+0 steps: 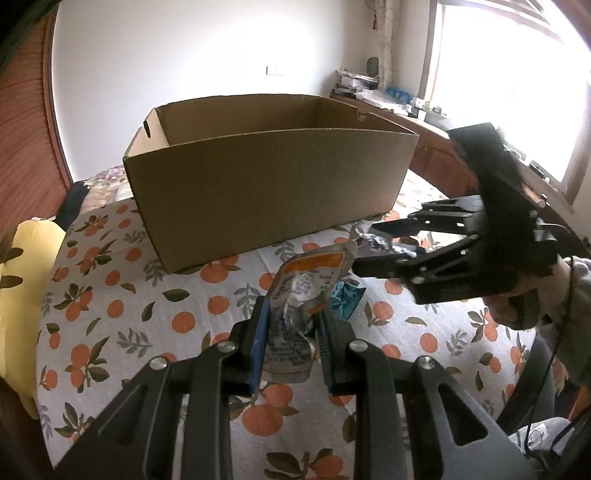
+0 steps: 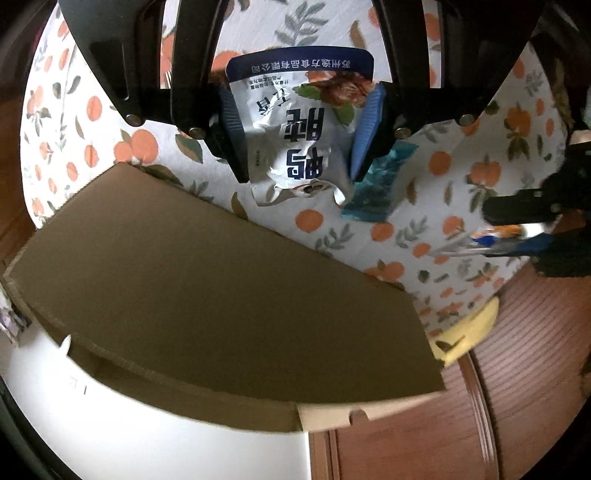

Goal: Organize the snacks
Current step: 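Lift both held packs and carry them over the cardboard box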

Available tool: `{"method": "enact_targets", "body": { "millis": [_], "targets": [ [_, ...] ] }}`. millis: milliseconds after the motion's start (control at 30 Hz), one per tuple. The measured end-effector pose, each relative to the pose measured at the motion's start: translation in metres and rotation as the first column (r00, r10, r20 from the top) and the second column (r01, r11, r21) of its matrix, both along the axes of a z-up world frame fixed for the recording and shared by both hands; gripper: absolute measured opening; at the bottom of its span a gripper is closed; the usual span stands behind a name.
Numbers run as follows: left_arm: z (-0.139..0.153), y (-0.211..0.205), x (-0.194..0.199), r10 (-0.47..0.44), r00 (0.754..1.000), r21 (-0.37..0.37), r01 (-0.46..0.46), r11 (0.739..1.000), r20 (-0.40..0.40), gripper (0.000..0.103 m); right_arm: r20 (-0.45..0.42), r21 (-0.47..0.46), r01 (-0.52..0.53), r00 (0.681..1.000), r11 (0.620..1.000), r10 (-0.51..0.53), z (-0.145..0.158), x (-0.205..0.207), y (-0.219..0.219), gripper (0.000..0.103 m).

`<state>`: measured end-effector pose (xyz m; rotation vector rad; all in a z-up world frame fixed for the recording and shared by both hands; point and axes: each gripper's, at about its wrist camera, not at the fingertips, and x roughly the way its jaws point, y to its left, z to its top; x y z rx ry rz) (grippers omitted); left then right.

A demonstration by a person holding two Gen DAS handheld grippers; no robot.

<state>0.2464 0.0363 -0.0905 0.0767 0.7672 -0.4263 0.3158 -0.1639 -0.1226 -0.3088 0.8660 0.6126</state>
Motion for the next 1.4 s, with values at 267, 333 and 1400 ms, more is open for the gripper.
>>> {"method": "enact_targets", "body": {
  "millis": [267, 333, 1400],
  "targets": [
    [0.004, 0.000, -0.006, 0.010, 1.000, -0.036, -0.009, 0.999, 0.020, 0.023, 0.048, 0.059, 0.030, 0.998, 0.998, -0.033, 0.017, -0.028, -0.017, 0.055],
    [0.004, 0.000, -0.009, 0.010, 1.000, -0.040, -0.009, 0.999, 0.028, 0.023, 0.061, 0.084, 0.055, 0.996, 0.995, -0.060, 0.015, -0.038, -0.025, 0.055],
    [0.116, -0.027, -0.021, -0.003, 0.995, -0.043, 0.007, 0.999, 0.099, 0.023, 0.165, 0.191, 0.138, 0.971, 0.972, -0.171, 0.131, -0.087, -0.091, 0.056]
  ]
}}
